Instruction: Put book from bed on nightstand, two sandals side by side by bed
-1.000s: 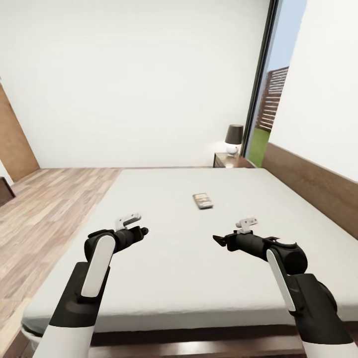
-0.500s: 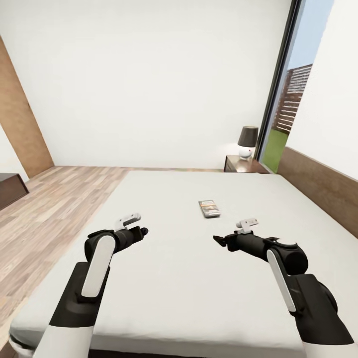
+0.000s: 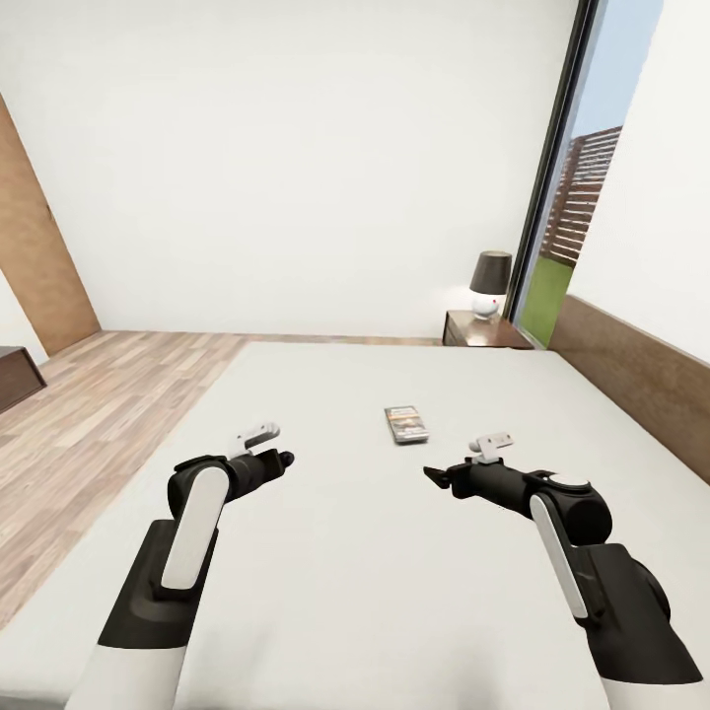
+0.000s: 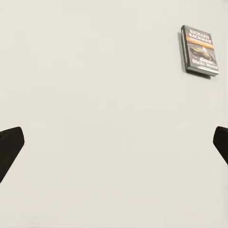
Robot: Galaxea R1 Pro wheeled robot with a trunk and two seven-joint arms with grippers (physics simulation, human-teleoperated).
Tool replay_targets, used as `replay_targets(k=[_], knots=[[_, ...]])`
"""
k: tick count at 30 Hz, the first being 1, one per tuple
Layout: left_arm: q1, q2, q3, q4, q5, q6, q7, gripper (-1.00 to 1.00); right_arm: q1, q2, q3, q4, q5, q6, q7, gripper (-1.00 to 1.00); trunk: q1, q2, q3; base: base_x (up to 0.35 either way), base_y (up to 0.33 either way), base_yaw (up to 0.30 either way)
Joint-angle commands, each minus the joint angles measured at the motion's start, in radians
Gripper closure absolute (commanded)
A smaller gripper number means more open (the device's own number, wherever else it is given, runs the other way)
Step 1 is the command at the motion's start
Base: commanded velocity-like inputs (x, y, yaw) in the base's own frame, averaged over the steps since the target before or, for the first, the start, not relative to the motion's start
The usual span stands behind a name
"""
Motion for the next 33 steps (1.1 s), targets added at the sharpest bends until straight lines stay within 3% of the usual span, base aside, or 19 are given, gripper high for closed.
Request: replay_targets(k=[1, 33], knots=[[-0.001, 0.0, 0.0, -0.001, 0.011, 0.002, 0.01, -1.0, -0.001, -0.001, 0.0, -0.001, -0.005, 0.005, -0.002, -1.0, 0.0, -0.001, -0.001, 0.05, -0.044, 0.002], [-0.001, 0.0, 0.001, 0.0, 0.012, 0.002, 0.006, -1.0, 0.0, 0.002, -0.007, -0.001, -0.005, 0.002, -0.003, -1.0, 0.0, -0.001, -0.001, 0.077, 0.001, 0.0]])
